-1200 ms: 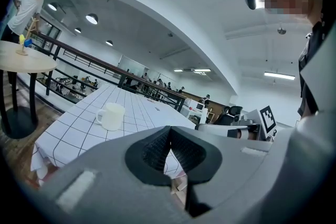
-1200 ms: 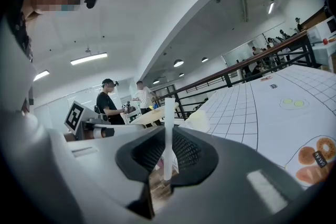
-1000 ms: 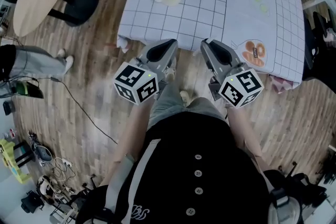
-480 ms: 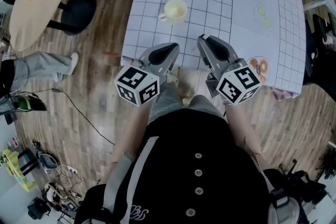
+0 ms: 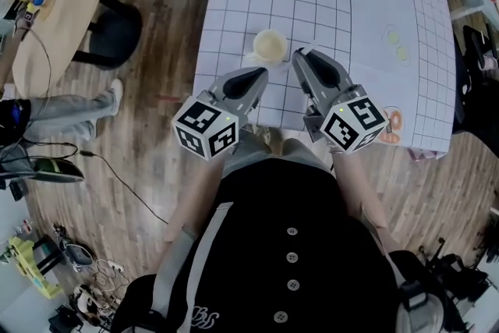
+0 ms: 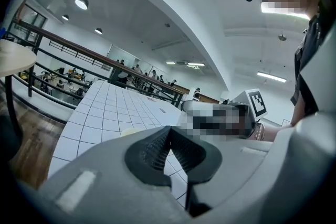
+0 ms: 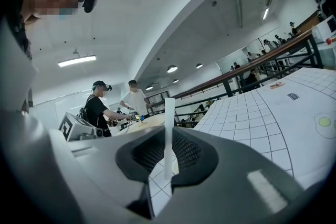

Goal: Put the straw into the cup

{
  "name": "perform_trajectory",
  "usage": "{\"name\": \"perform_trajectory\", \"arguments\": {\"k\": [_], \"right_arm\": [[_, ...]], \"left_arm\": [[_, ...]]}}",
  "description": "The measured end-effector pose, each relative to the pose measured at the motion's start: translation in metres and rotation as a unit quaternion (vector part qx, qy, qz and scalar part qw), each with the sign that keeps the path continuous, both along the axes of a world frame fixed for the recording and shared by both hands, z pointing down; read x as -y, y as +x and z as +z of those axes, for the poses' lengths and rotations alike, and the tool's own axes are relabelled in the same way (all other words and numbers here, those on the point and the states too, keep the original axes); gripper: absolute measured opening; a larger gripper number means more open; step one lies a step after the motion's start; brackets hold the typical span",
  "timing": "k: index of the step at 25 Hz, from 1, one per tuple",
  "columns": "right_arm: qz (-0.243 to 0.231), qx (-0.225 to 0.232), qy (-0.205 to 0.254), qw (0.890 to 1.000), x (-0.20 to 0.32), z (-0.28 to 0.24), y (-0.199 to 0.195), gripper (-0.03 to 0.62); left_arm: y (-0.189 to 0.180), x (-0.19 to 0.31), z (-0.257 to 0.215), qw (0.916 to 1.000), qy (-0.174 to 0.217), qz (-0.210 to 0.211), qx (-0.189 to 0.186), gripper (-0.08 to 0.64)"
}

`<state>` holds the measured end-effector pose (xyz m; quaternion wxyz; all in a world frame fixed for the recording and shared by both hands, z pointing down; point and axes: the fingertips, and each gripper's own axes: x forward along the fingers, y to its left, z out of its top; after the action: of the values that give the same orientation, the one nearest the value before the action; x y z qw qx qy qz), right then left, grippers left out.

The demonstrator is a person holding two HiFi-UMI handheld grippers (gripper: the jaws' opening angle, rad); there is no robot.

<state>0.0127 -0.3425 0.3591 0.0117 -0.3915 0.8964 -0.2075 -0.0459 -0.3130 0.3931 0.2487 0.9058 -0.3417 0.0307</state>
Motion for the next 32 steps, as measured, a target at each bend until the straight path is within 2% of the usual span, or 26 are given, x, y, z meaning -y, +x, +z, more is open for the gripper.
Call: {"name": "perform_trajectory", "arguments": {"k": [8,16,27,32], "right_arm": [[0.009,0.001,-0.004,1.000,0.034,0.008,-0.021,0.041],[0.011,-0.021,-0.026,0.999,0.052,0.027,-0.026,0.041],[0.010,-0.053,-0.065,0.996,0.054,0.061,-0.033,0.041],[0.012,-0.070,-0.081,0.994,0.050,0.075,-0.034,0.041]], "left_arm": [[-0.015,0.032,0.006,1.0000,-0.004,0.007,-0.004,-0.002],[-0.024,0.052,0.019,0.9997,-0.019,0.001,-0.017,-0.002],[-0.021,0.061,0.033,0.9994,-0.026,0.020,-0.012,-0.002],[-0.026,0.062,0.038,0.9992,-0.033,0.016,-0.017,-0.002]]}}
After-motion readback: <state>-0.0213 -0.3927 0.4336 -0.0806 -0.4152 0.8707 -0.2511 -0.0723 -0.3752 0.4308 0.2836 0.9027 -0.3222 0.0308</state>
